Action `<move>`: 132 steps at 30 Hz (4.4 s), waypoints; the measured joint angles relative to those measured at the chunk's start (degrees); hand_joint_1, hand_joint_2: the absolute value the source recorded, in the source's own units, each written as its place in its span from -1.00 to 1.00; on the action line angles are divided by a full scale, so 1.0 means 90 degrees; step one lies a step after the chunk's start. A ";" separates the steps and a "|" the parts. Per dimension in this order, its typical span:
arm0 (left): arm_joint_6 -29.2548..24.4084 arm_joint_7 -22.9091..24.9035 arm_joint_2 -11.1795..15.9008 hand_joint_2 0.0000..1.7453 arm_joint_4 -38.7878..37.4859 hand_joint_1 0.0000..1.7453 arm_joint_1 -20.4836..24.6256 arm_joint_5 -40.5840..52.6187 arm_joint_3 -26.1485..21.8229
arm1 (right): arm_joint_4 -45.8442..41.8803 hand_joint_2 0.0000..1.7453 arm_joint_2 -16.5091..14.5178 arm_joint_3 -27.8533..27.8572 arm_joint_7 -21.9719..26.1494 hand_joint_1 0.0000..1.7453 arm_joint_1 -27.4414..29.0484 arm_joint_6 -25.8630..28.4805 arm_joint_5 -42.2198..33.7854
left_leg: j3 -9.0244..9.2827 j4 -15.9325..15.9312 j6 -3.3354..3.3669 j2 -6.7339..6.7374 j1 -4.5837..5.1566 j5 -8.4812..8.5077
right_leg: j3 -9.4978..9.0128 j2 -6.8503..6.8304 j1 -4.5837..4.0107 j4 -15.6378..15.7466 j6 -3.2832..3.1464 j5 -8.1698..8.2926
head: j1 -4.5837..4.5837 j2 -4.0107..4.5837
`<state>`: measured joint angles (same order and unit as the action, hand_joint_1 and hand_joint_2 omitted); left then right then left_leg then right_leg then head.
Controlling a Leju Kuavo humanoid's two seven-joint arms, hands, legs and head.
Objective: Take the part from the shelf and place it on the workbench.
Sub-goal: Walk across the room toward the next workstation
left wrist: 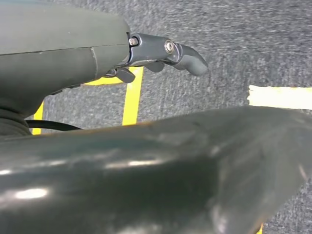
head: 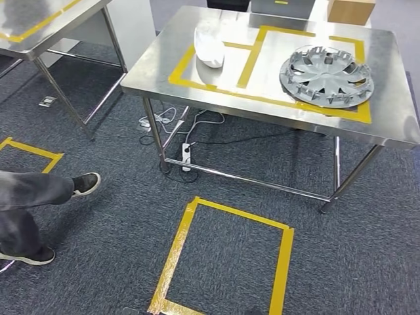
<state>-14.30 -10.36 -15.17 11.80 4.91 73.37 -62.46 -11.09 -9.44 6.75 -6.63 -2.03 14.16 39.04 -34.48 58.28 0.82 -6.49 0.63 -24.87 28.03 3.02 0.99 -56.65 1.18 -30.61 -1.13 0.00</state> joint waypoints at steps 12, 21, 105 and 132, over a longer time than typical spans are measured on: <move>0.0357 0.0027 0.0038 -0.50 -0.0001 -1.00 0.0004 -0.0114 0.0012 | 0.0009 -1.00 0.0013 0.0001 0.0053 -1.00 0.0000 -0.0093 0.0027 | 0.0323 0.0066 -0.0184 0.1255 -0.0089 -0.0301 | 0.0040 -0.1079 -0.0010 -0.0003 0.0041 0.0071 | 0.0095 0.0000; 0.0316 0.0049 0.0028 1.00 0.0000 -1.00 0.0002 -0.0196 -0.0043 | 0.0019 -1.00 0.0028 -0.0002 0.0374 -1.00 0.0021 0.0059 0.0155 | 0.0152 -0.0040 0.0241 0.0662 -0.0021 -0.0159 | 0.0866 -0.0363 0.0003 -0.1770 0.0186 -0.0861 | 0.0047 0.0000; 0.0120 0.0158 0.0089 1.00 -0.0004 -1.00 -0.0051 -0.0080 -0.0047 | 0.0057 -1.00 -0.0078 0.0331 0.0451 -1.00 0.0006 -0.0152 0.0284 | 0.0114 0.0154 -0.0227 0.1153 -0.0176 -0.0295 | 0.0074 -0.1019 -0.0034 -0.0016 0.0150 -0.0033 | 0.0063 0.0000; 0.0064 -0.0007 0.0098 1.00 -0.0002 -1.00 -0.0047 -0.0018 -0.0056 | 0.0062 -1.00 -0.0088 0.0325 0.0631 -1.00 0.0007 -0.0325 0.0477 | -0.0337 0.1197 -0.0222 0.0743 -0.0144 -0.0676 | 0.0197 -0.0775 -0.0078 0.0006 -0.0100 0.0126 | 0.0016 0.0000</move>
<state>-13.72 -10.43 -14.29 11.78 4.48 73.22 -62.97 -10.54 -10.23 9.68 -0.96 -1.97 11.24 43.33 -37.51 69.05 -1.18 0.20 -0.67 -30.95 29.81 -3.95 0.29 -56.60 0.28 -29.47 -0.99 0.00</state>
